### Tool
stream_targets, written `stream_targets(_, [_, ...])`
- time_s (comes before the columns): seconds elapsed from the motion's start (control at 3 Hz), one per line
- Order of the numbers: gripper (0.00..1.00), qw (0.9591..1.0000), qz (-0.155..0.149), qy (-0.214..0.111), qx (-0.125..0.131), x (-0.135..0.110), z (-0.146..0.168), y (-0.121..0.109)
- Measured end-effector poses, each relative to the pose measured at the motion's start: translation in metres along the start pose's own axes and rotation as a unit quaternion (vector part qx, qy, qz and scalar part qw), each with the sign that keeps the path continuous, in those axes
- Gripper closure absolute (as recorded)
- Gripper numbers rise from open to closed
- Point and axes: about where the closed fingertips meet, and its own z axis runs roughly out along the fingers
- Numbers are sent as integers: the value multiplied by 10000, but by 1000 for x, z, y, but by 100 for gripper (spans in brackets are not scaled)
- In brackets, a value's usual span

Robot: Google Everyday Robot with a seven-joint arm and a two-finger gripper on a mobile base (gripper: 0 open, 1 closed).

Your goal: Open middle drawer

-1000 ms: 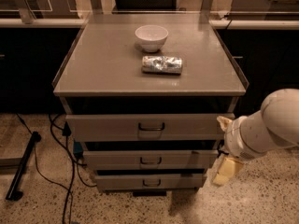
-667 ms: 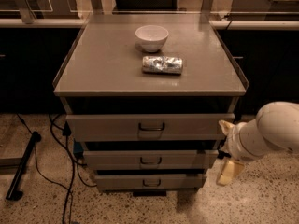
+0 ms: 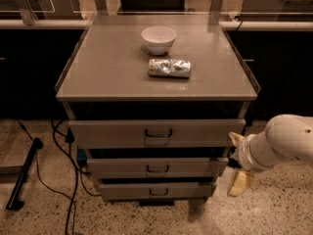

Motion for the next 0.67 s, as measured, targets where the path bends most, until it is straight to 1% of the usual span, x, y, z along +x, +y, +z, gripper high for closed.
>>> stream_targets(0.33, [0, 9999, -103, 29, -55, 14, 34, 8])
stream_targets(0.67, [0, 9997, -151, -43, -172, 26, 77, 23])
